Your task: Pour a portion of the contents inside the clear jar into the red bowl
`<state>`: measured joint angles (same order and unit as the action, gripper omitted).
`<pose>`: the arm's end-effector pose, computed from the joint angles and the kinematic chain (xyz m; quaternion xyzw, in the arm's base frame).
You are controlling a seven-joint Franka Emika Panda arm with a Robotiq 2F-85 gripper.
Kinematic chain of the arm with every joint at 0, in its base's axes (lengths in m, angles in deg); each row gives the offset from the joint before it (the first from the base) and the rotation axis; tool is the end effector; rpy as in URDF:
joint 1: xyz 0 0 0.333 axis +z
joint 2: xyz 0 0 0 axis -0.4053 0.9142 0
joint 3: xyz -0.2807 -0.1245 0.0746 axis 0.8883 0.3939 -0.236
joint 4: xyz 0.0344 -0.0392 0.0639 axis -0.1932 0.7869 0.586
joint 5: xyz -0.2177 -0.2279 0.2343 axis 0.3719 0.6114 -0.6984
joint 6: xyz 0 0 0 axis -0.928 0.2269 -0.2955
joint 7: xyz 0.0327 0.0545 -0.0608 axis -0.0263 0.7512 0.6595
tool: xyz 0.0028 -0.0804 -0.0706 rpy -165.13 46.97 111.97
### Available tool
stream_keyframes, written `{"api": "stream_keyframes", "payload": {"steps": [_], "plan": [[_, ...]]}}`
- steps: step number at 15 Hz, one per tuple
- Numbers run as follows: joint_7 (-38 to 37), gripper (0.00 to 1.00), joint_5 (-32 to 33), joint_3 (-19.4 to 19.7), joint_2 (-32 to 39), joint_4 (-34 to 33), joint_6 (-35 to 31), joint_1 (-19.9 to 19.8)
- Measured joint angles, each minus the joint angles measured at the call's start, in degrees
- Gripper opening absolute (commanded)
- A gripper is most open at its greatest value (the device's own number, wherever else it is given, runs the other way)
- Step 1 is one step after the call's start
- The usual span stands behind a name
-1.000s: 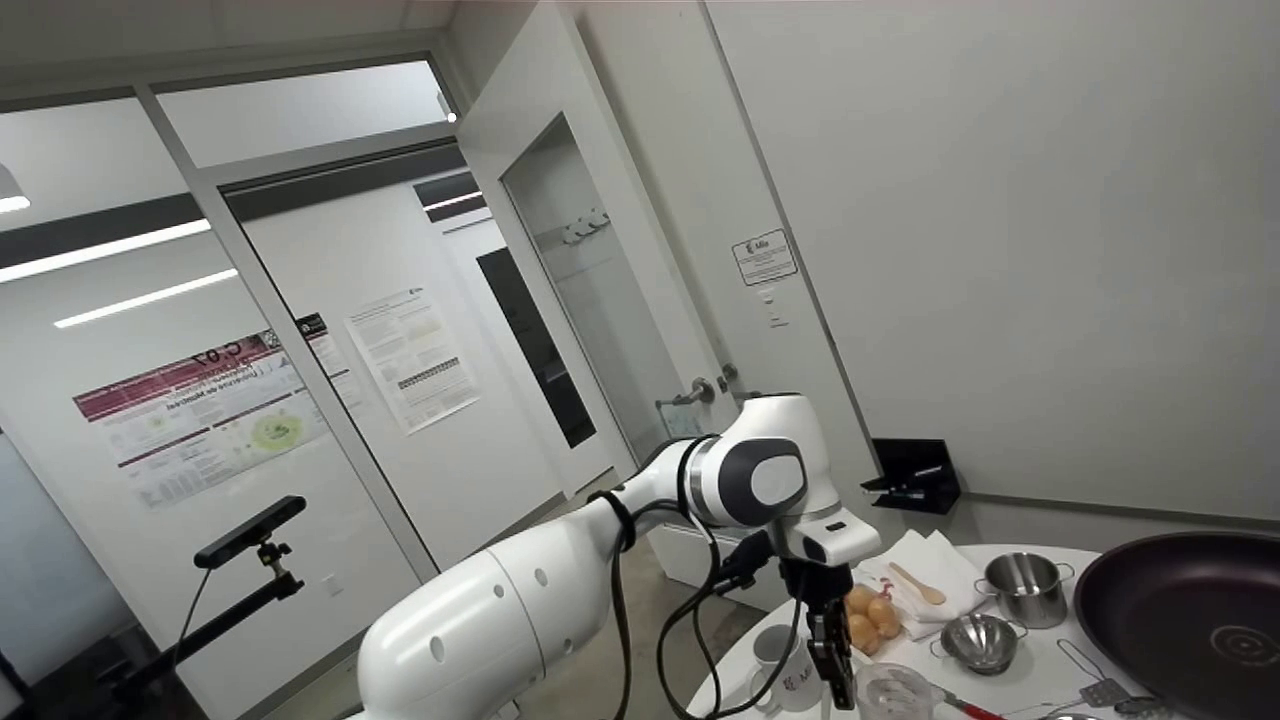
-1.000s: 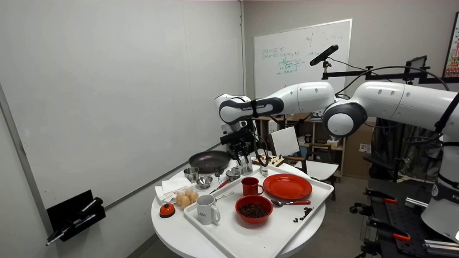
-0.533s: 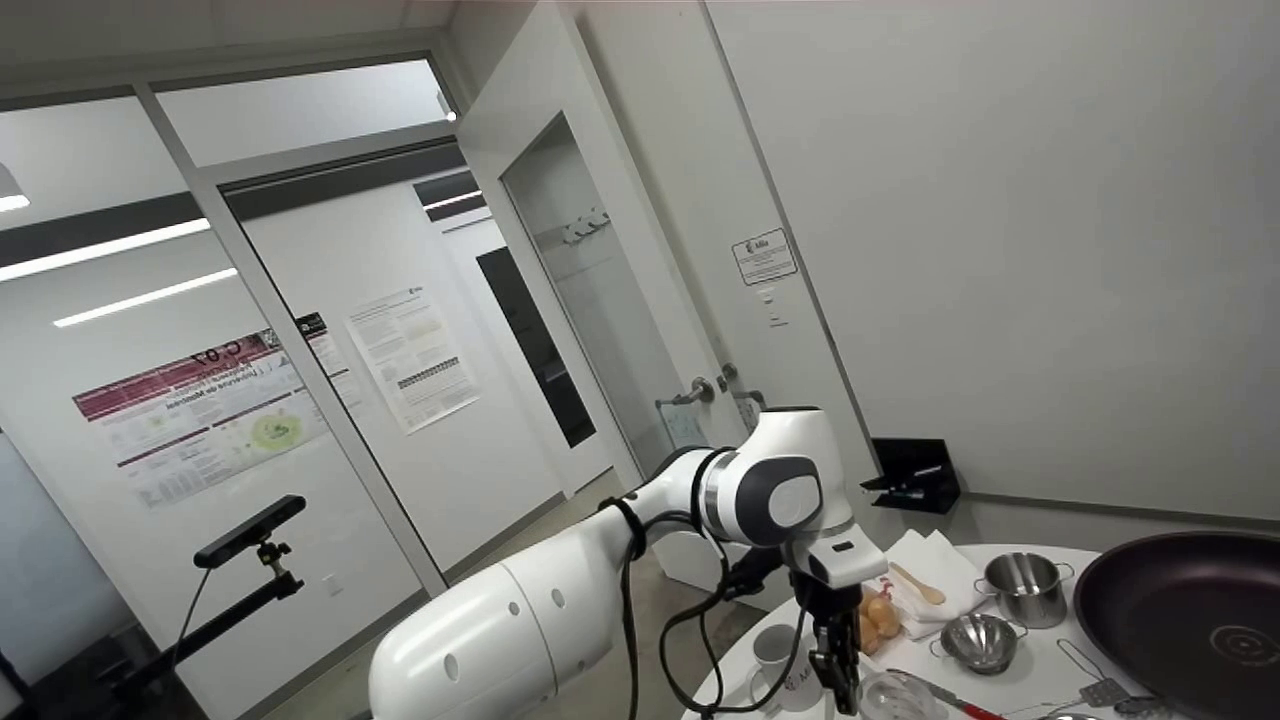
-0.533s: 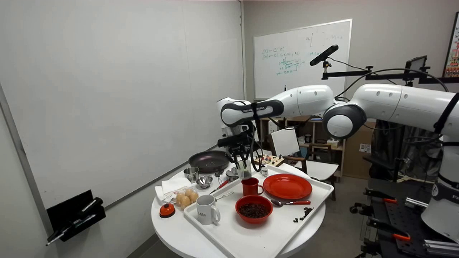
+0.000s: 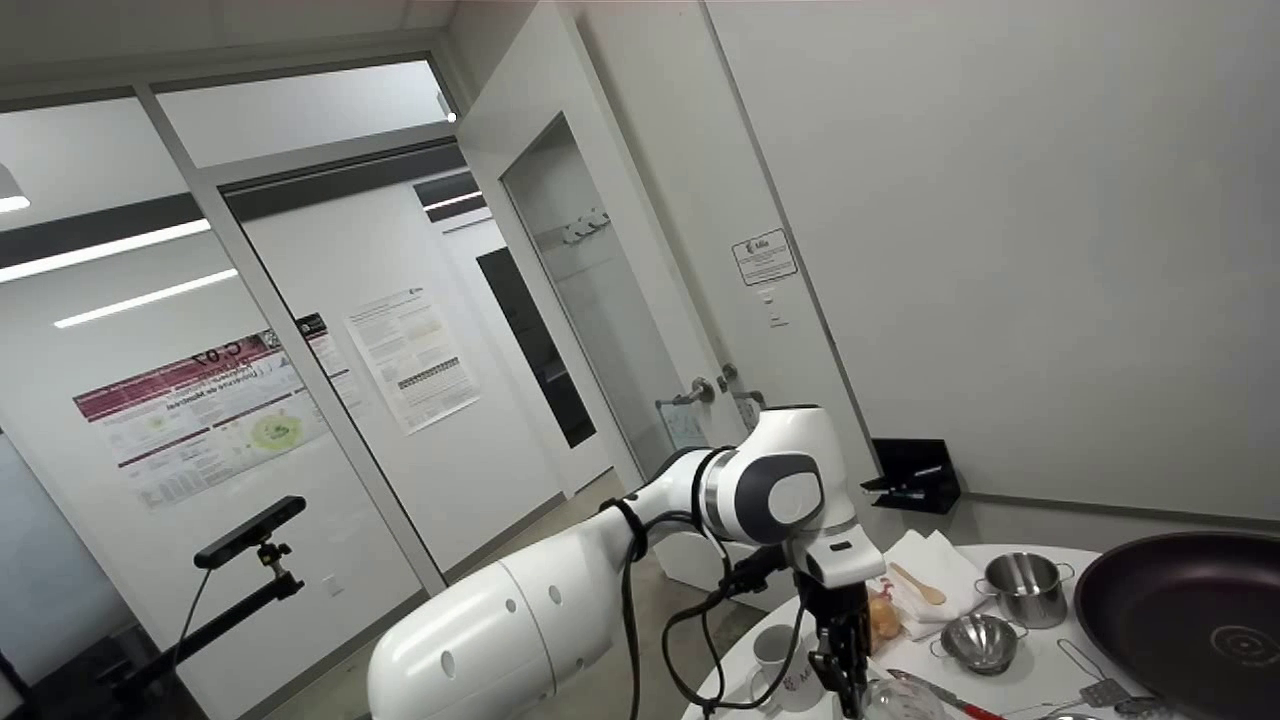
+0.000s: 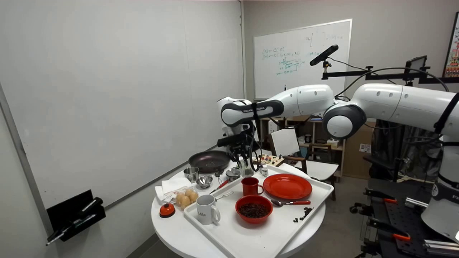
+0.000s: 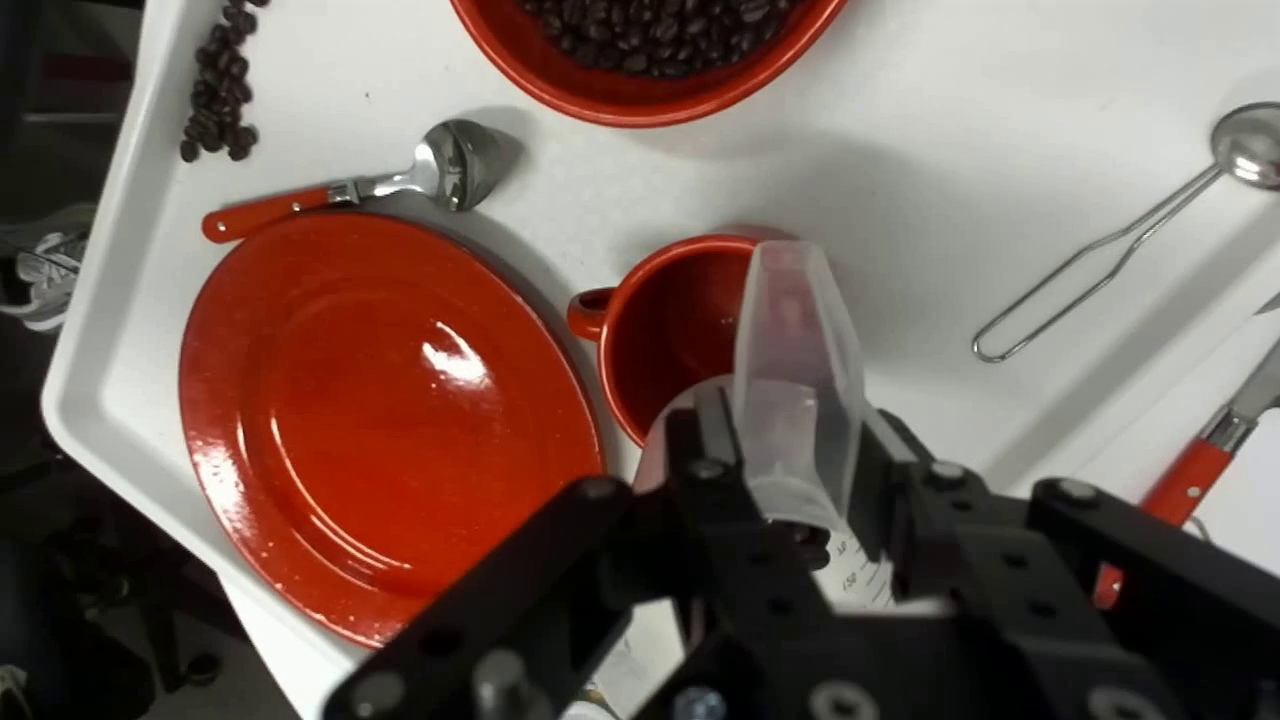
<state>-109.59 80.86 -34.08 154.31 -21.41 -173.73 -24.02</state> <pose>0.7760 -0.0193 0.2132 0.7912 -0.5967 -0.0811 0.1069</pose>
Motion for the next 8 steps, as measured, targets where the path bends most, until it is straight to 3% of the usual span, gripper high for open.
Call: {"api": "stream_keyframes", "payload": {"steps": [8], "plan": [[-9.32, 0.07, -2.41, -1.67, 0.61, 0.08, 0.95, -4.77]]}}
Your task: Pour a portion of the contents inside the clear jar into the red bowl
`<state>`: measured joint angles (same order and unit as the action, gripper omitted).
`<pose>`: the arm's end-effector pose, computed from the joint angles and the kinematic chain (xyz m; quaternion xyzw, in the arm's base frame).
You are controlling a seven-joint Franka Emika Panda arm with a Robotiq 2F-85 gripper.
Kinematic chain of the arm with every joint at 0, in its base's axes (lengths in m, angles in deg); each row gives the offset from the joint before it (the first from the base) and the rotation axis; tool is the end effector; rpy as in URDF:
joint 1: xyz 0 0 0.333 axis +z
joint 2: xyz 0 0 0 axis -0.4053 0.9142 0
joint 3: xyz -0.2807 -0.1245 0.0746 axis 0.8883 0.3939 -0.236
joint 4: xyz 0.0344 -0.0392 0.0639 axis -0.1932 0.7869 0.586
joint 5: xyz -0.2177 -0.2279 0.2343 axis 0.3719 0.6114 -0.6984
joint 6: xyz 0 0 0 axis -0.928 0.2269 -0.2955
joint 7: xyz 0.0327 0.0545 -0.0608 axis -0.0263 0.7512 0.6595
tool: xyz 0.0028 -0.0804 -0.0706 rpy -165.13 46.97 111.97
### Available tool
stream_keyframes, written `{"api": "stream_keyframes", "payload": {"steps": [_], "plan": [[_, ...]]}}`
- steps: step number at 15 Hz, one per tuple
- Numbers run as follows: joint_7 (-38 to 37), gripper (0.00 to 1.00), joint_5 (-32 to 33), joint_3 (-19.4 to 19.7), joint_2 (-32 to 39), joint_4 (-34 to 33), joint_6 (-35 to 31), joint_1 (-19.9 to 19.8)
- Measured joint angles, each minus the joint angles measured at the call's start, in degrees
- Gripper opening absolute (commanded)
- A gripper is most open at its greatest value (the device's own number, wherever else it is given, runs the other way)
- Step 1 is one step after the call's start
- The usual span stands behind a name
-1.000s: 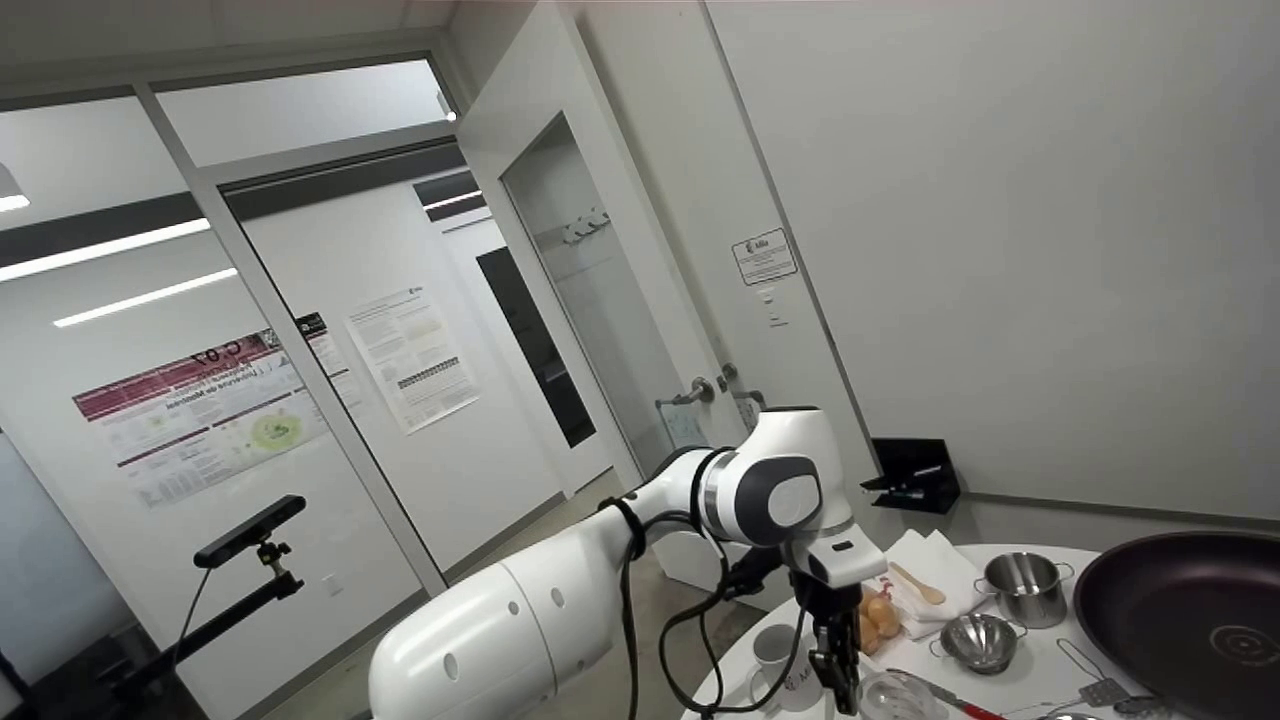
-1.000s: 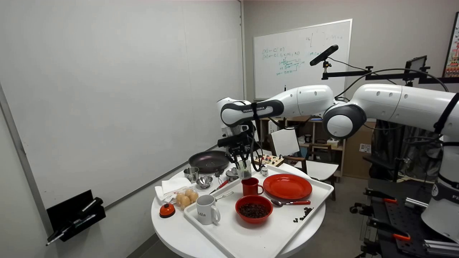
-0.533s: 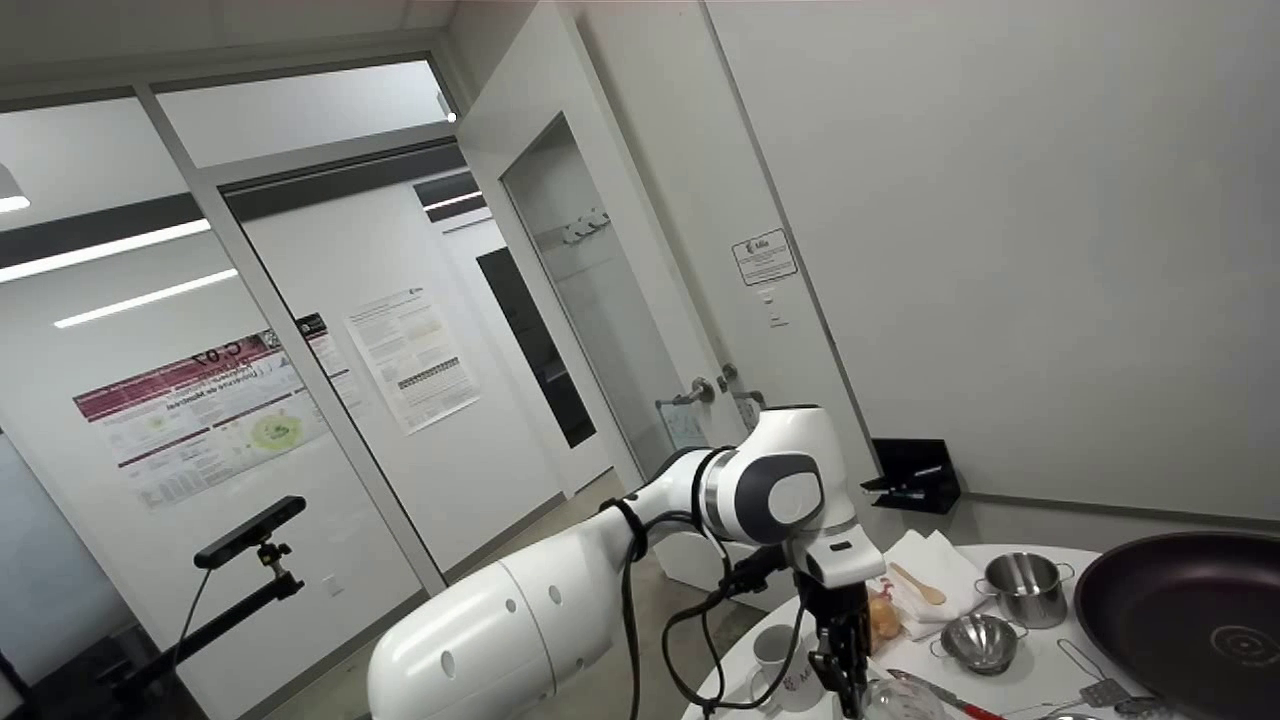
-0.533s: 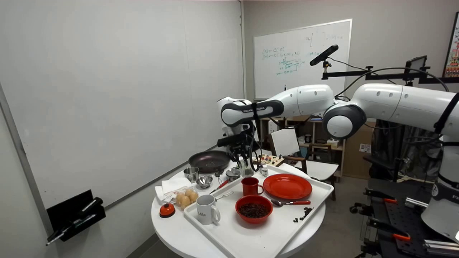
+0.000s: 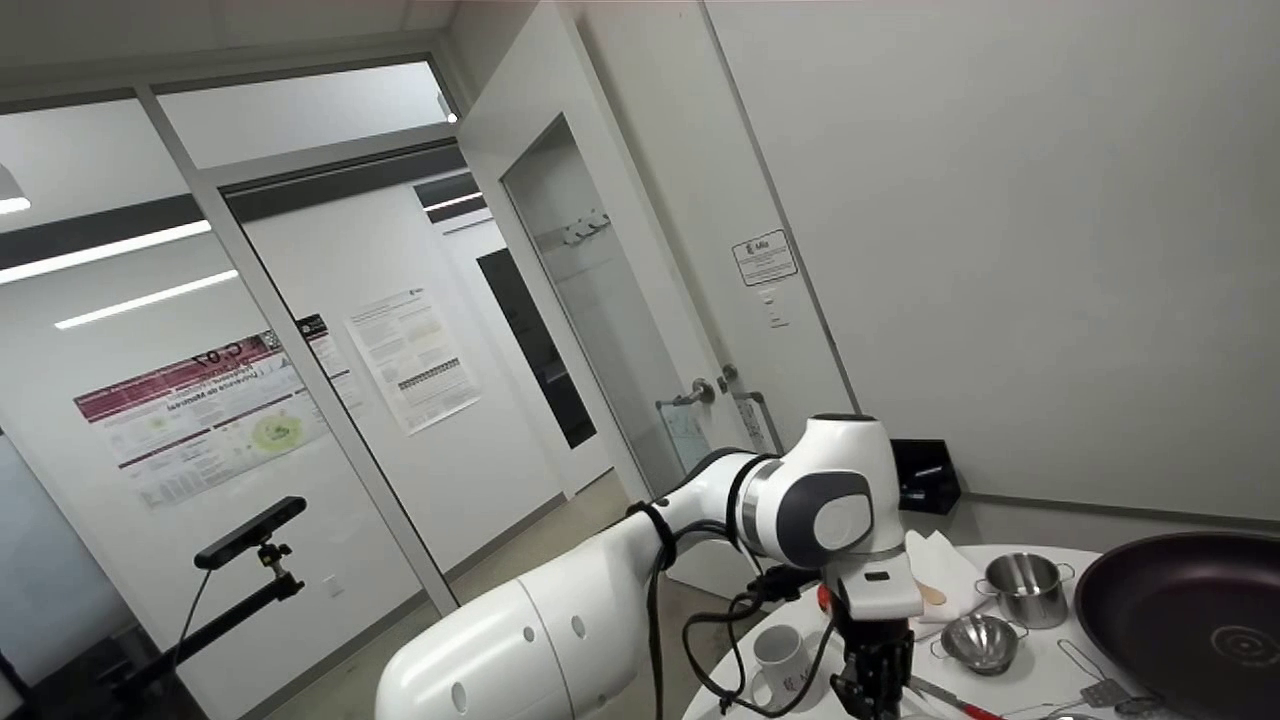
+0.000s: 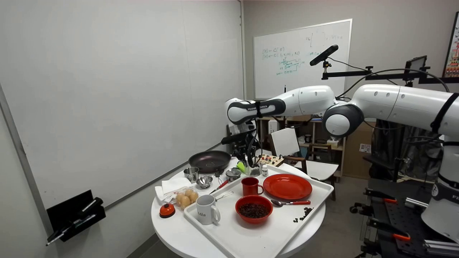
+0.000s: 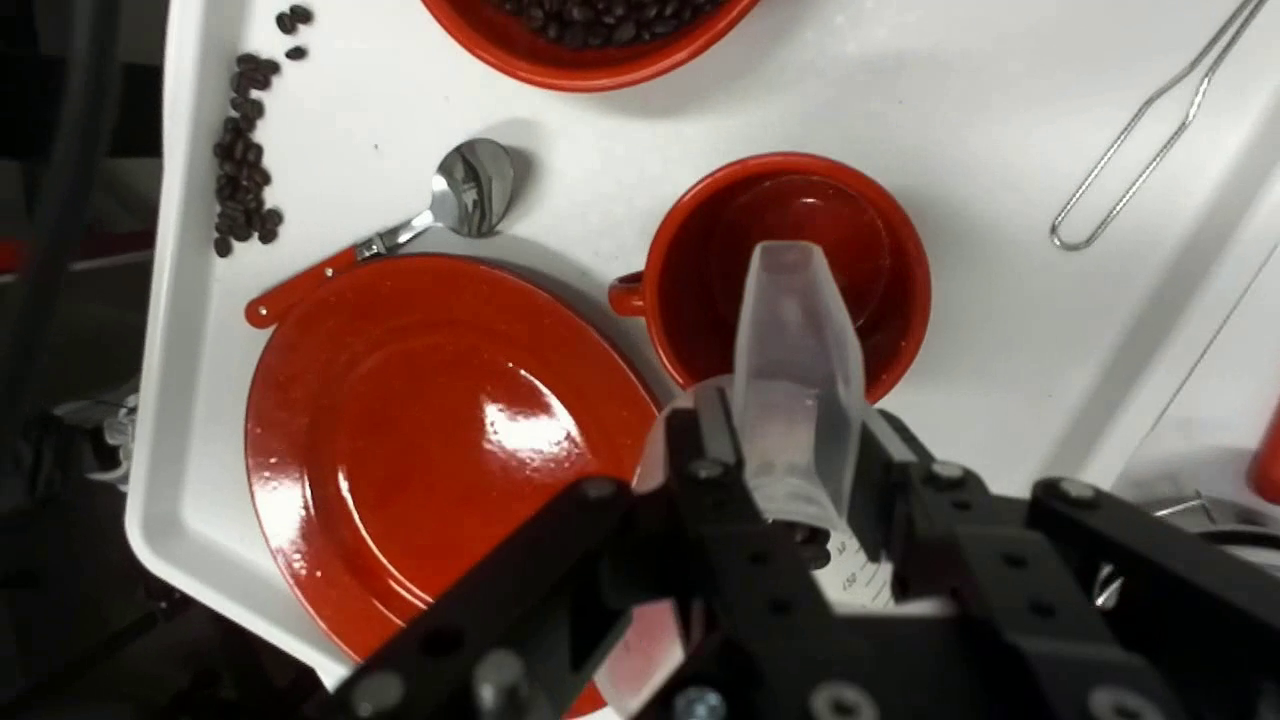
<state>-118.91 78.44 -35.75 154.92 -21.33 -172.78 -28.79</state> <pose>0.7693 -0.0705 0.2029 0.7140 -0.6854 -0.1096 0.0916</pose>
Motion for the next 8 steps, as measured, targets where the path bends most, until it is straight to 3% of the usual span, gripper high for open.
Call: {"api": "stream_keyframes", "payload": {"steps": [8], "plan": [[-8.01, 0.07, -4.18, -3.03, 3.18, 0.02, 0.04, -5.21]]}}
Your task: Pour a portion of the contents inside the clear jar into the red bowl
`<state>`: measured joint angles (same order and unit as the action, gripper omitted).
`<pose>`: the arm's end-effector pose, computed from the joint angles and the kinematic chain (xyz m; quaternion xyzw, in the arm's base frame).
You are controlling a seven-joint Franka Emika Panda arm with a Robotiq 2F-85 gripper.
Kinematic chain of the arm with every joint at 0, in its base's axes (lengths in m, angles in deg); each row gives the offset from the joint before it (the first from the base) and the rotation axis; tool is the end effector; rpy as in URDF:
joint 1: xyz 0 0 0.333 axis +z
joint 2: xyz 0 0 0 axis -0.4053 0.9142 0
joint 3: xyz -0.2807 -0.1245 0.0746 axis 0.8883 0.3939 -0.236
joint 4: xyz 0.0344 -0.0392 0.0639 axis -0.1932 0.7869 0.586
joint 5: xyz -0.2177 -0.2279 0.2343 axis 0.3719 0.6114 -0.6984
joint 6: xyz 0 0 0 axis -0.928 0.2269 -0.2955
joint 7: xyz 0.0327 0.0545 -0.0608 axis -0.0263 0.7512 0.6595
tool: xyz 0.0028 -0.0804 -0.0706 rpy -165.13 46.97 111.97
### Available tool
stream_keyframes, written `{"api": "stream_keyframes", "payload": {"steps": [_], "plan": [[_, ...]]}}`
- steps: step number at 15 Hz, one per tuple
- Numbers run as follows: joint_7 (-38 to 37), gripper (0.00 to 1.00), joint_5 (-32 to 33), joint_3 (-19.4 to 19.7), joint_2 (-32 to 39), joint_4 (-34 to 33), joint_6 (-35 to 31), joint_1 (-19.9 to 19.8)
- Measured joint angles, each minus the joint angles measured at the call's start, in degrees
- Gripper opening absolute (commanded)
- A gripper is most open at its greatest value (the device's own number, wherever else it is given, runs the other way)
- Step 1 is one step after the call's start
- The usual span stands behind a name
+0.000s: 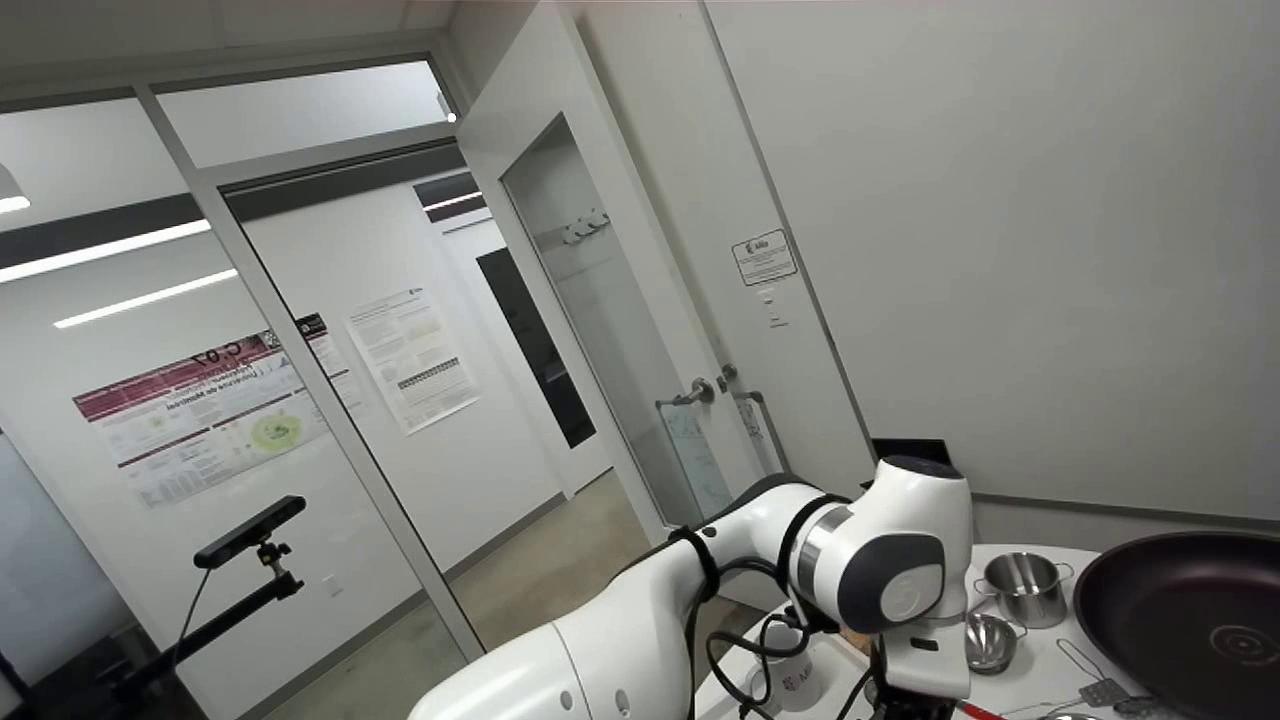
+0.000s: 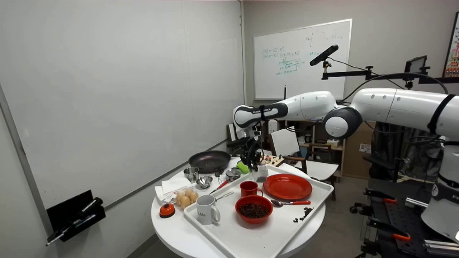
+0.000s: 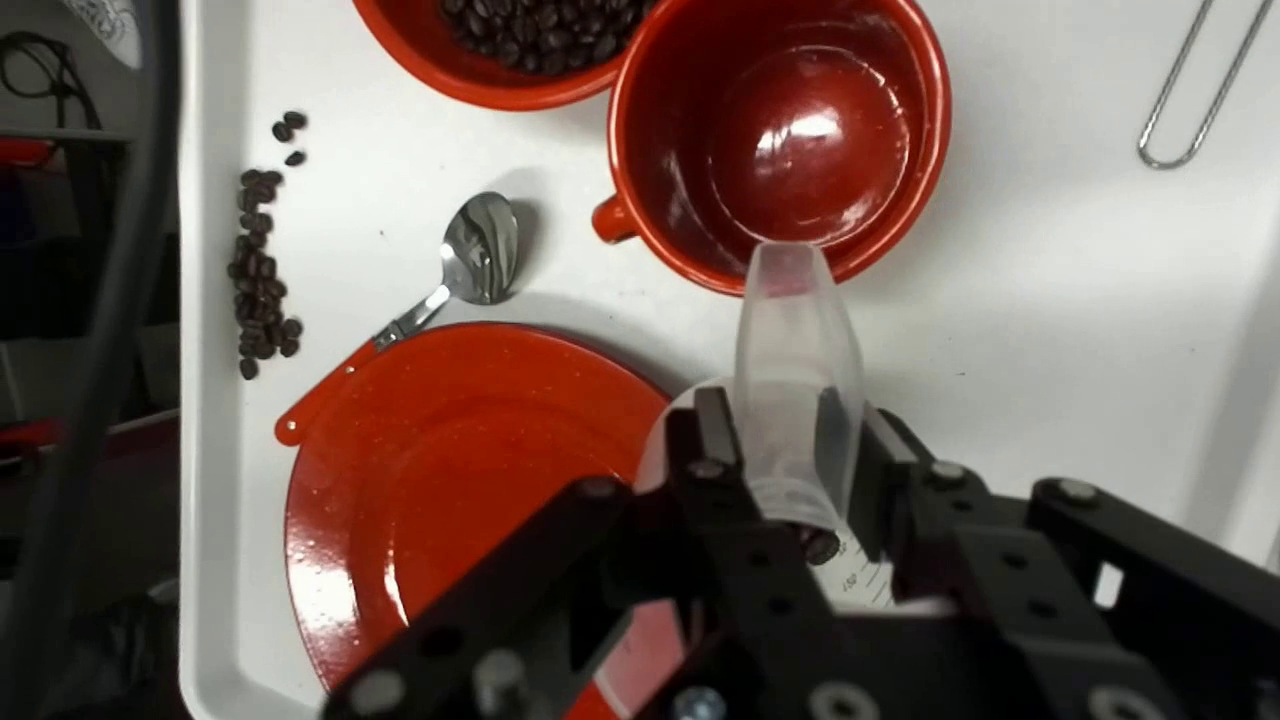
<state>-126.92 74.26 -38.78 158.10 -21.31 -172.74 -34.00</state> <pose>0.7555 -0.1156 0.1609 0.6313 -0.7543 -0.1682 0.0653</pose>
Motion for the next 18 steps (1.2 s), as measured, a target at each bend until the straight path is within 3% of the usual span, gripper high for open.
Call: {"api": "stream_keyframes", "payload": {"steps": [4, 9, 14, 18], "plan": [[-2.20, 0.07, 1.23, 1.19, 0.05, -0.15, 2.20, 1.09], [-2.17, 0.07, 6.77, 5.50, -0.31, -0.20, 5.30, 5.42], [-1.81, 0.07, 11.34, 9.79, -1.23, -0.43, 2.70, 8.66], [1.49, 0.07, 11.56, 10.43, -2.09, -0.45, -1.54, 6.94]]}}
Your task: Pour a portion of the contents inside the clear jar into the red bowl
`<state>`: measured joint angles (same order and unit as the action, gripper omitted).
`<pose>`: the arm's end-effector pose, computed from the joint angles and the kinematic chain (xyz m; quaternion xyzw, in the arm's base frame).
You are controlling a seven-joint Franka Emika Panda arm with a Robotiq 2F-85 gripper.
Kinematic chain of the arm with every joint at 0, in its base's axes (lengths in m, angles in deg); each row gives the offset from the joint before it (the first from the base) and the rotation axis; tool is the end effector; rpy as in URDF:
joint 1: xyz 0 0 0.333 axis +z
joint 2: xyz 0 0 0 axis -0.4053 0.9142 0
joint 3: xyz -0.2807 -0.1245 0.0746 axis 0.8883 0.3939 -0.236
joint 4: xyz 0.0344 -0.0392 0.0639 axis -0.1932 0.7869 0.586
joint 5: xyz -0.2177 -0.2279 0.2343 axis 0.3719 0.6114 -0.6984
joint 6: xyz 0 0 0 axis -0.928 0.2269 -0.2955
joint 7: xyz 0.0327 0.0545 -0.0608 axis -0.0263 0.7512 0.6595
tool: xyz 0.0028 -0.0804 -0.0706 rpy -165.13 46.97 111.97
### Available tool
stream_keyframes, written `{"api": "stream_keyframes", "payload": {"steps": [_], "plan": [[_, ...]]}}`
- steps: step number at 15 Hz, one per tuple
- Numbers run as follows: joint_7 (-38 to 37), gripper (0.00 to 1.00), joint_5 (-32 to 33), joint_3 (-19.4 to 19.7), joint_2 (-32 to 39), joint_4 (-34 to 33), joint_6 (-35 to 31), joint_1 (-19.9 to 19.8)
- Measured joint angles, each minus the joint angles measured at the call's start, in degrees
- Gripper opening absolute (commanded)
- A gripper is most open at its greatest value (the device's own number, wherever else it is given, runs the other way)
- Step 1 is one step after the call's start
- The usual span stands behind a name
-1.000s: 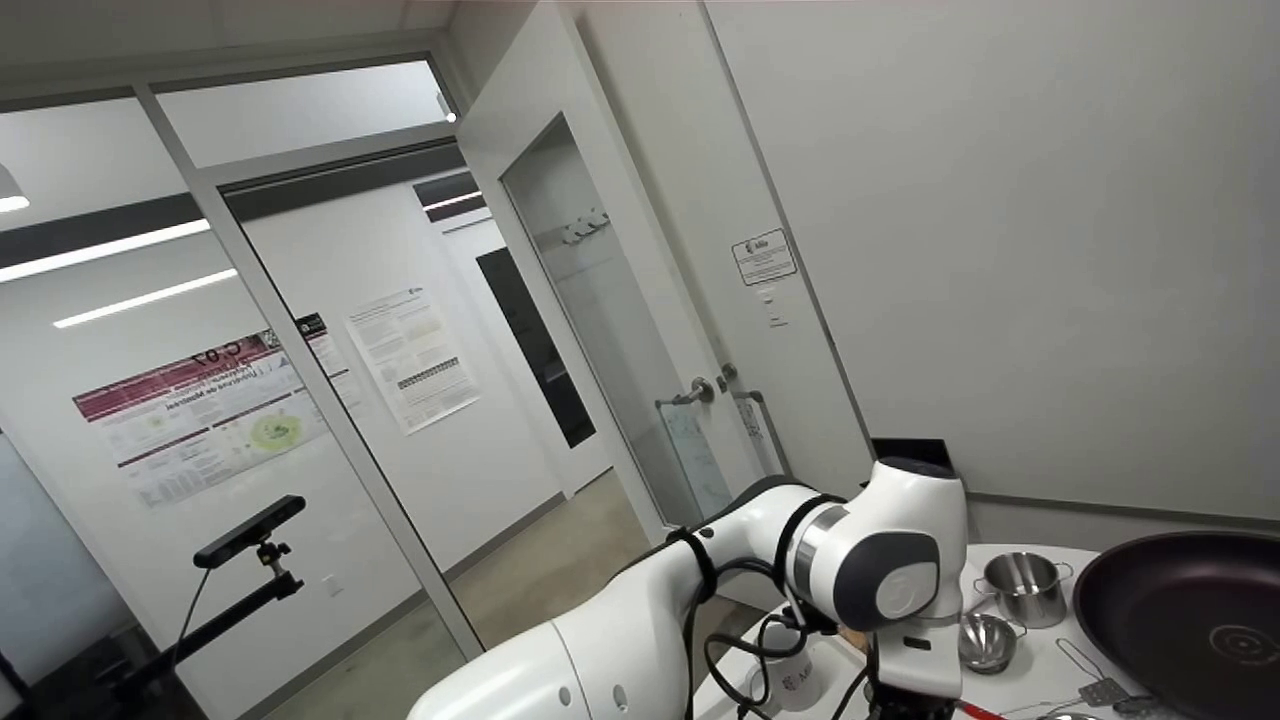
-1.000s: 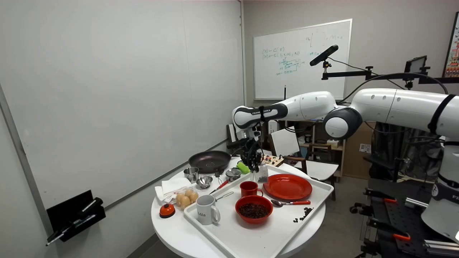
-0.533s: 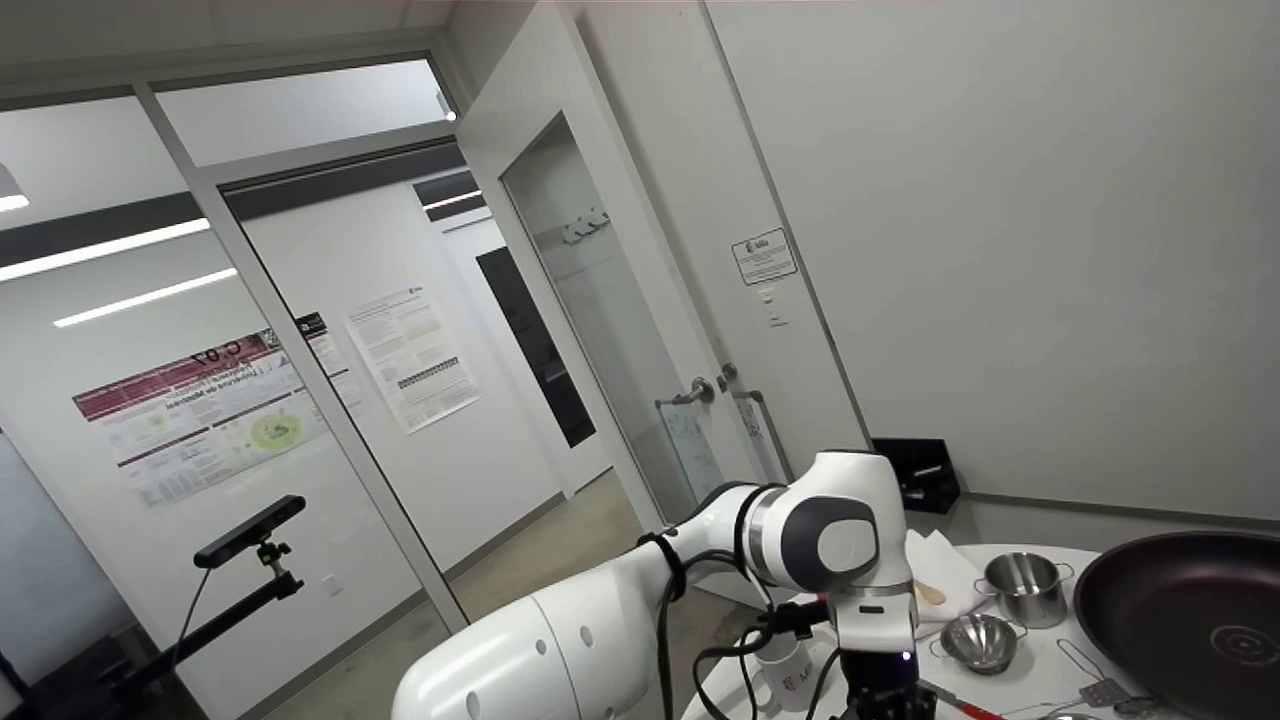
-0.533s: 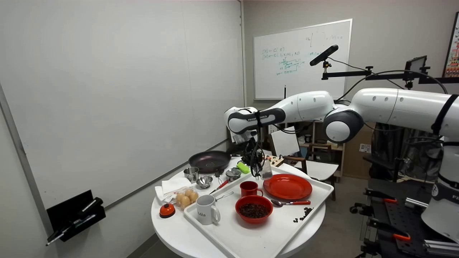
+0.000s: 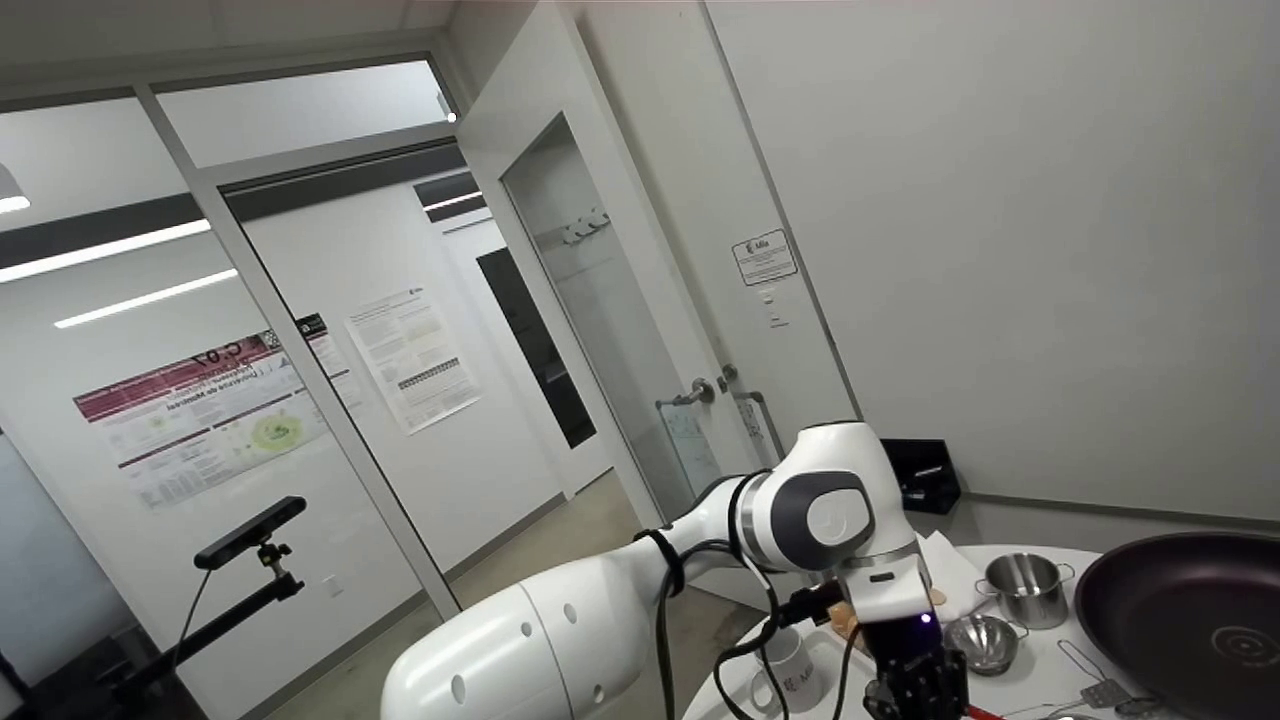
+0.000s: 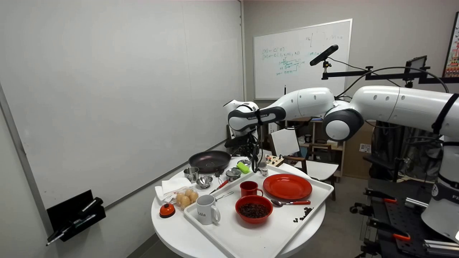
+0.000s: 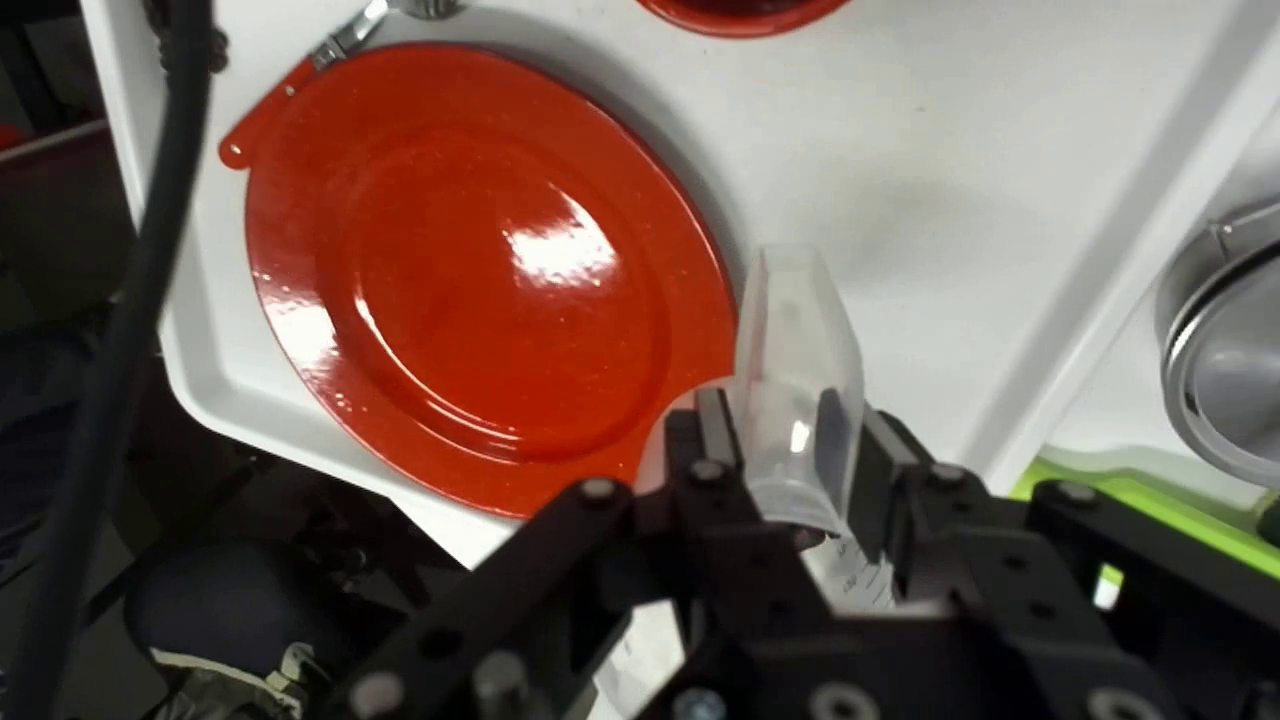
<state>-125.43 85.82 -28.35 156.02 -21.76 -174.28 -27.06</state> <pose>0.7692 -0.0972 0.1986 0.6674 -0.7209 -0.0125 0.1867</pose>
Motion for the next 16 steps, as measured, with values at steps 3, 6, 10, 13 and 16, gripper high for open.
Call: {"api": "stream_keyframes", "payload": {"steps": [3, 6, 10, 13, 16], "plan": [[4.98, 0.07, -0.13, -0.08, -0.17, 0.01, -3.20, -3.19], [11.91, 0.07, -0.46, -0.63, -0.16, 0.16, -6.58, -5.67], [20.22, 0.07, -0.64, -1.67, -0.05, 0.44, -8.34, -6.05], [27.39, 0.07, -0.64, -2.24, -0.05, 0.43, -9.32, -4.55], [33.37, 0.07, -0.61, -2.79, -0.01, 0.64, -9.92, -2.26]]}}
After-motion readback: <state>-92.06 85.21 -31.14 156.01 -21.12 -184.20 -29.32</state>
